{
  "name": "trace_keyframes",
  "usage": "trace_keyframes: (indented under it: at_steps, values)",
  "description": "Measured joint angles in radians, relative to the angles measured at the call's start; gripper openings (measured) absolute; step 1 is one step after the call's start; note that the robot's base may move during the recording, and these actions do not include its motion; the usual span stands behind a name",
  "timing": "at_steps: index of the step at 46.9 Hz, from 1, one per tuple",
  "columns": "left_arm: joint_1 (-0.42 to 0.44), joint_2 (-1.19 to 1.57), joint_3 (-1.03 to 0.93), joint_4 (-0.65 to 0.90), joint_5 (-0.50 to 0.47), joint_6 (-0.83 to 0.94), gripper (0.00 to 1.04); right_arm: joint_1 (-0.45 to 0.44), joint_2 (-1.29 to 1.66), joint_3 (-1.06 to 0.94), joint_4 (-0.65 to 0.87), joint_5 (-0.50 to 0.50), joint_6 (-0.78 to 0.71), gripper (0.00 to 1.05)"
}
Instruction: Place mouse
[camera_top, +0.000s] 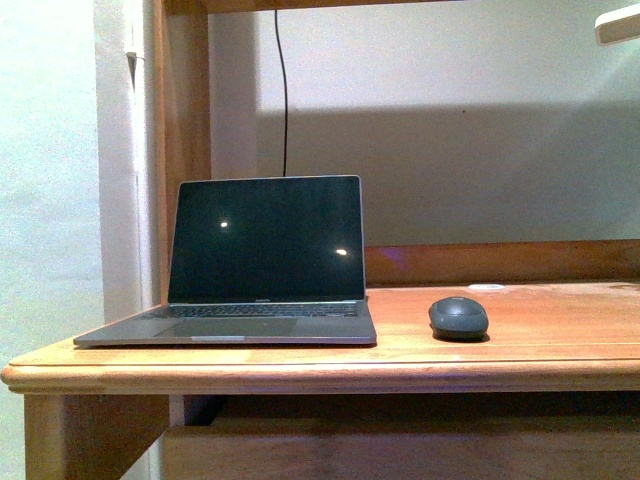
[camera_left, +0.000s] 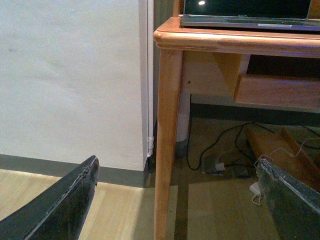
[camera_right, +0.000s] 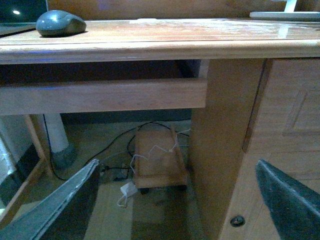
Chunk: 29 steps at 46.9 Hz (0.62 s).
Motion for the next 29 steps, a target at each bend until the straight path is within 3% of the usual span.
trace_keyframes:
  at_steps: [2,29]
  values:
    - [0.0,0.0,0.0,0.0,0.0,0.0,0.97,0.0,0.0,0.0,0.0,0.0,0.0,0.99]
    - [0.0,0.0,0.0,0.0,0.0,0.0,0.97,0.0,0.0,0.0,0.0,0.0,0.0,0.97]
